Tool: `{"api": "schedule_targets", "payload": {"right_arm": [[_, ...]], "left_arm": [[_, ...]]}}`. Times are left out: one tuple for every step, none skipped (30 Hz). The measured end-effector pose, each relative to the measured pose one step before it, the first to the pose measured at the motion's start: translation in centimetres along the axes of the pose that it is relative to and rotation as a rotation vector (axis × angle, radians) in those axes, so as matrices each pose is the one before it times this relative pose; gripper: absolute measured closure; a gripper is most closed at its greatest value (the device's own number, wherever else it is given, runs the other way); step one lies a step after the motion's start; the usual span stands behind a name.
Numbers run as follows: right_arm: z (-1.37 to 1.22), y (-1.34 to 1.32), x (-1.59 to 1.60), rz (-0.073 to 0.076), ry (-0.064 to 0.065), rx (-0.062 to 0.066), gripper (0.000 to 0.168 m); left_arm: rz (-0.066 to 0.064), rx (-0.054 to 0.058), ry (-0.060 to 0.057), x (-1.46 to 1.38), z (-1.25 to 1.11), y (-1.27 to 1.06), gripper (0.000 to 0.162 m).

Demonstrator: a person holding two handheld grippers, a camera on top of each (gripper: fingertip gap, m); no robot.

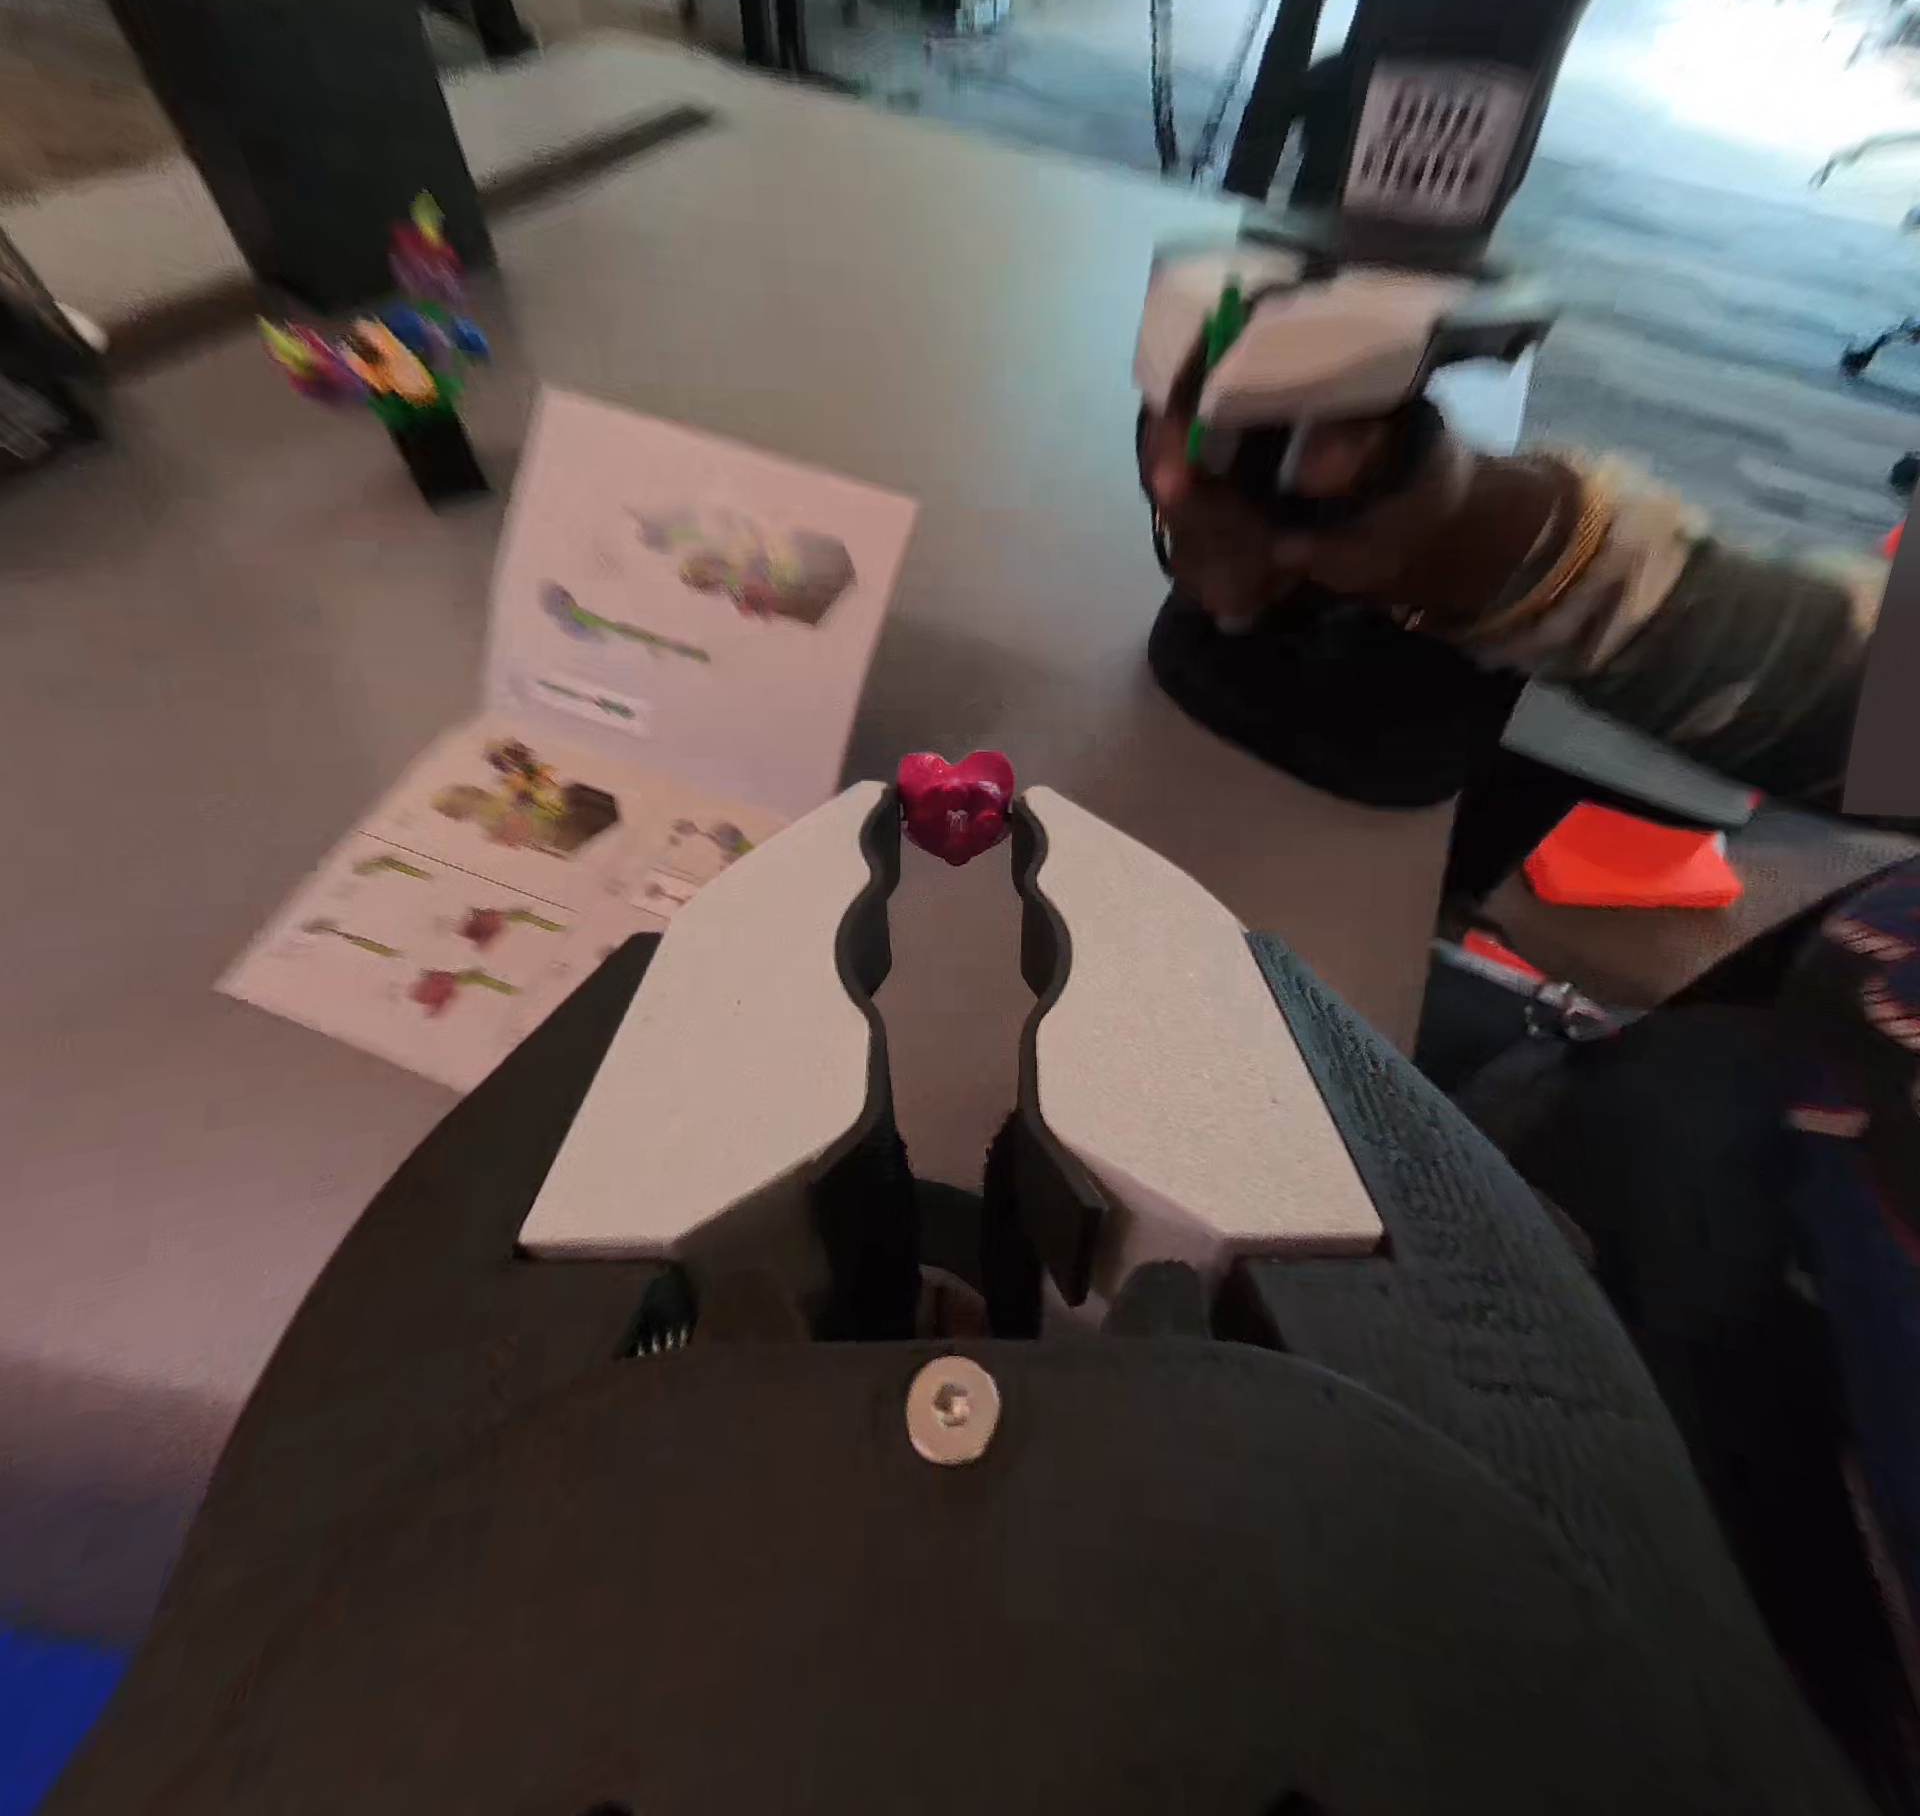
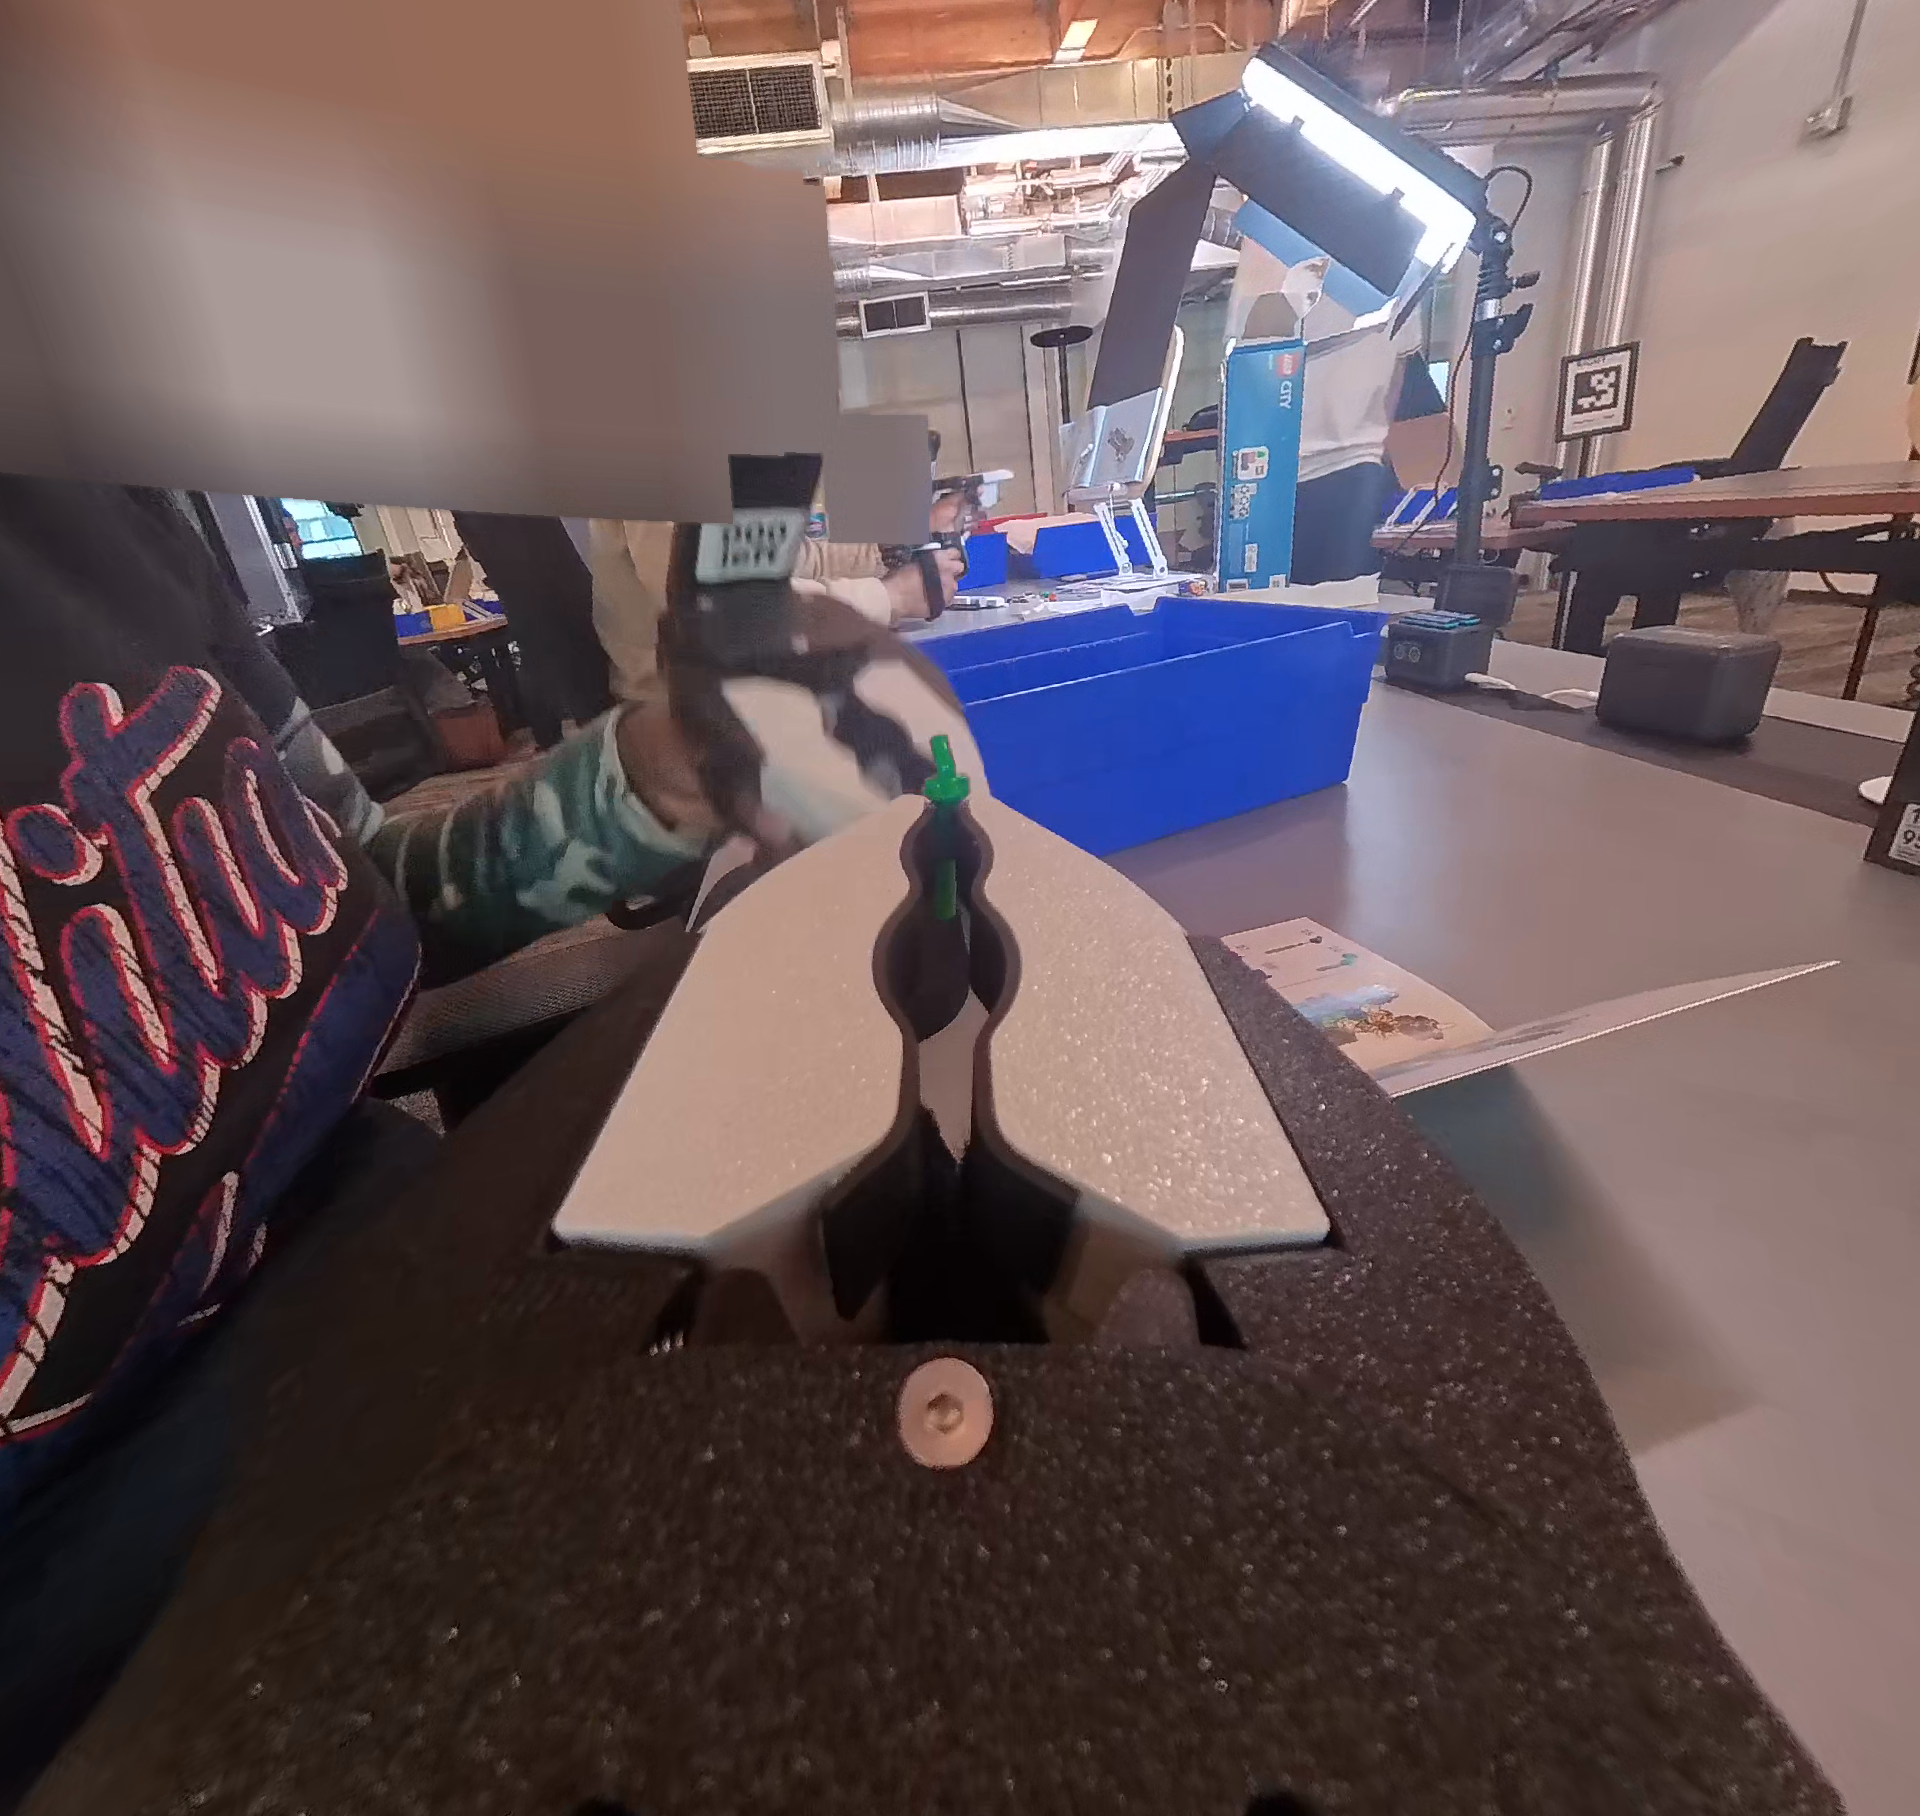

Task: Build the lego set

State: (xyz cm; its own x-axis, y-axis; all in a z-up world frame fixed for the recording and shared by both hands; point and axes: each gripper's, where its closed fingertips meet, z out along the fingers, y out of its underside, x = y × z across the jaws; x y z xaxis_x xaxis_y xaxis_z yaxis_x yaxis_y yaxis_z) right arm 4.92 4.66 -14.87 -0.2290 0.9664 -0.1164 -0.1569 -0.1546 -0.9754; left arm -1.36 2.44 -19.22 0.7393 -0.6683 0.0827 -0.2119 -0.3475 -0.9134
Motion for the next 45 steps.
{"api": "schedule_targets", "payload": {"right_arm": [[-0.026, -0.027, -0.001, -0.0028, 0.0015, 0.0004, 0.166], [-0.025, -0.008, -0.04, -0.004, 0.0008, -0.0006, 0.166], [-0.024, -0.004, -0.032, -0.0055, 0.0013, -0.0008, 0.166], [-0.033, -0.023, -0.033, -0.0068, 0.0025, -0.0001, 0.166], [-0.051, -0.046, -0.008, -0.007, 0.0032, 0.0003, 0.166], [-0.065, -0.05, 0.026, -0.0061, 0.0041, 0.001, 0.166], [-0.081, -0.077, 0.065, -0.004, 0.0047, 0.003, 0.166], [-0.085, -0.097, 0.065, -0.0011, 0.0041, 0.0049, 0.166], [-0.082, -0.094, 0.084, 0.0011, 0.0035, 0.0051, 0.166], [-0.082, -0.089, 0.076, 0.0022, 0.0034, 0.0055, 0.166], [-0.054, -0.075, 0.062, 0.003, 0.0022, 0.0055, 0.166], [-0.057, -0.041, 0.042, 0.0035, 0.0014, 0.0038, 0.166], [-0.056, -0.015, 0.044, 0.002, 0.0021, 0.0021, 0.166], [-0.04, -0.019, 0.021, 0.0, 0.0022, 0.0015, 0.166], [-0.032, -0.014, 0.017, -0.001, 0.0012, 0.0012, 0.166], [-0.023, -0.02, 0.015, -0.0004, 0.0006, 0.001, 0.166], [-0.005, -0.025, 0.012, 0.0007, 0.0, 0.0008, 0.166], [-0.004, 0.0, 0.017, 0.0017, -0.0001, 0.0005, 0.166], [-0.002, 0.015, 0.015, 0.0023, -0.0001, -0.0006, 0.165], [-0.005, 0.026, 0.021, 0.0022, 0.0003, -0.0007, 0.166], [0.005, 0.006, 0.011, 0.0015, 0.0, 0.0002, 0.165], [-0.001, -0.002, -0.003, 0.0008, -0.0005, 0.0, 0.165], [-0.003, 0.006, 0.007, 0.0007, 0.0001, 0.0001, 0.165], [-0.008, -0.014, 0.015, 0.001, 0.0003, 0.0007, 0.165], [-0.009, -0.002, 0.009, 0.0008, 0.0005, 0.0007, 0.165], [-0.009, -0.012, 0.028, 0.0008, 0.0012, 0.0005, 0.166], [-0.02, -0.011, 0.039, 0.001, 0.0015, 0.0009, 0.166], [-0.007, -0.01, 0.023, 0.001, 0.0009, 0.0011, 0.166], [-0.017, -0.016, 0.018, 0.0012, 0.0008, 0.0007, 0.166], [-0.013, -0.002, 0.036, 0.0018, 0.0007, 0.001, 0.166], [-0.008, -0.012, 0.011, 0.0022, -0.0002, 0.0011, 0.166], [-0.002, -0.009, 0.026, 0.0019, -0.0001, 0.001, 0.166], [-0.016, -0.022, 0.024, 0.0022, 0.0003, 0.0017, 0.166], [-0.002, -0.008, 0.03, 0.0031, 0.0001, 0.0015, 0.166], [-0.008, -0.006, 0.039, 0.0035, 0.0003, 0.0004, 0.166], [-0.008, -0.017, 0.025, 0.0024, 0.0003, 0.0014, 0.166], [-0.01, -0.029, 0.015, 0.0012, 0.0006, 0.0017, 0.166], [-0.034, -0.016, 0.019, -0.0004, 0.0019, 0.0006, 0.166], [-0.043, -0.015, 0.039, -0.0017, 0.0035, 0.0005, 0.166], [-0.053, -0.036, 0.04, -0.0018, 0.0038, 0.0018, 0.165], [-0.054, -0.037, 0.039, -0.0004, 0.0029, 0.0024, 0.166], [-0.038, -0.037, 0.041, 0.001, 0.002, 0.0024, 0.166], [-0.03, -0.035, 0.038, 0.0019, 0.0014, 0.0023, 0.166], [-0.016, -0.022, 0.028, 0.002, 0.0004, 0.0016, 0.166], [-0.007, 0.001, 0.029, 0.0021, 0.0002, 0.0001, 0.166]], "left_arm": [[0.0096, -0.0508, -0.0003, 0.433, 1.496, 1.379, 0.141], [0.0077, -0.0163, 0.0039, 0.444, 1.218, 0.647, 0.141], [0.0001, 0.0043, 0.0147, 0.552, 0.98, 0.169, 0.141], [-0.001, -0.0065, 0.0073, 0.364, 0.748, 0.072, 0.141], [0.0112, -0.0216, -0.0117, 0.062, 0.507, 0.084, 0.141], [0.0277, -0.0094, -0.0135, 0.042, 0.335, -0.108, 0.141], [0.0284, 0.0107, -0.008, 0.106, 0.254, -0.309, 0.141], [0.0201, 0.0041, 0.0028, 0.182, 0.298, -0.199, 0.141], [0.0093, -0.0248, 0.0114, 0.183, 0.366, 0.205, 0.141], [-0.0039, -0.0439, 0.0147, 0.081, 0.422, 0.494, 0.141], [-0.0127, -0.0404, 0.018, 0.059, 0.39, 0.482, 0.141], [-0.0154, -0.0306, 0.0203, 0.075, 0.288, 0.357, 0.141], [-0.0132, -0.0235, 0.021, 0.107, 0.192, 0.265, 0.141], [-0.0106, -0.0166, 0.0134, 0.039, 0.145, 0.168, 0.141], [-0.0071, -0.0144, 0.0109, 0.052, 0.12, 0.171, 0.141], [-0.0049, -0.0117, 0.0118, 0.077, 0.102, 0.153, 0.141], [-0.0048, -0.009, 0.0053, 0.016, 0.077, 0.116, 0.141], [-0.0028, -0.0083, 0.0083, 0.058, 0.049, 0.109, 0.141], [-0.0007, -0.0089, 0.0169, 0.181, 0.046, 0.118, 0.141], [-0.0034, -0.0099, 0.0164, 0.152, 0.026, 0.12, 0.141], [-0.0094, -0.0088, 0.0109, 0.037, 0.026, 0.107, 0.141], [-0.0119, -0.0112, 0.0153, 0.046, 0.006, 0.134, 0.141], [-0.0116, -0.0135, 0.0216, 0.102, -0.019, 0.17, 0.14], [-0.0112, -0.0168, 0.0241, 0.123, -0.032, 0.247, 0.14], [-0.0089, -0.0218, 0.0288, 0.179, -0.073, 0.307, 0.138], [-0.0097, -0.0249, 0.0245, 0.122, -0.097, 0.367, 0.131], [-0.0106, -0.0258, 0.0058, -0.147, -0.131, 0.404, 0.123], [-0.0052, -0.0224, -0.0125, -0.388, -0.184, 0.398, 0.12], [0.0031, -0.0152, -0.0261, -0.544, -0.239, 0.342, 0.12], [0.0085, -0.0088, -0.0298, -0.534, -0.288, 0.278, 0.12], [0.012, -0.006, -0.0177, -0.307, -0.301, 0.203, 0.12], [0.0208, 0.0037, -0.0036, -0.027, -0.348, 0.005, 0.12], [0.0349, 0.0158, 0.008, 0.232, -0.361, -0.231, 0.12], [0.0439, 0.0157, 0.0132, 0.355, -0.353, -0.32, 0.12], [0.0456, 0.0049, 0.0136, 0.339, -0.281, -0.261, 0.12], [0.0434, -0.0076, 0.0139, 0.278, -0.185, -0.171, 0.121], [0.0384, -0.0144, 0.01, 0.161, -0.068, -0.103, 0.122], [0.0298, -0.0141, -0.0011, -0.037, 0.077, -0.104, 0.125], [0.0241, -0.0119, -0.0046, -0.083, 0.215, -0.092, 0.127], [0.019, -0.0128, 0.0026, 0.071, 0.317, -0.03, 0.129], [0.0113, -0.0152, -0.0008, 0.057, 0.385, 0.042, 0.131], [0.0033, -0.0165, -0.0124, -0.082, 0.395, 0.099, 0.131], [0.0012, -0.016, -0.0188, -0.162, 0.387, 0.125, 0.131], [0.0049, -0.0122, -0.0202, -0.181, 0.322, 0.105, 0.132], [0.007, -0.006, -0.0154, -0.084, 0.28, 0.053, 0.134]]}}
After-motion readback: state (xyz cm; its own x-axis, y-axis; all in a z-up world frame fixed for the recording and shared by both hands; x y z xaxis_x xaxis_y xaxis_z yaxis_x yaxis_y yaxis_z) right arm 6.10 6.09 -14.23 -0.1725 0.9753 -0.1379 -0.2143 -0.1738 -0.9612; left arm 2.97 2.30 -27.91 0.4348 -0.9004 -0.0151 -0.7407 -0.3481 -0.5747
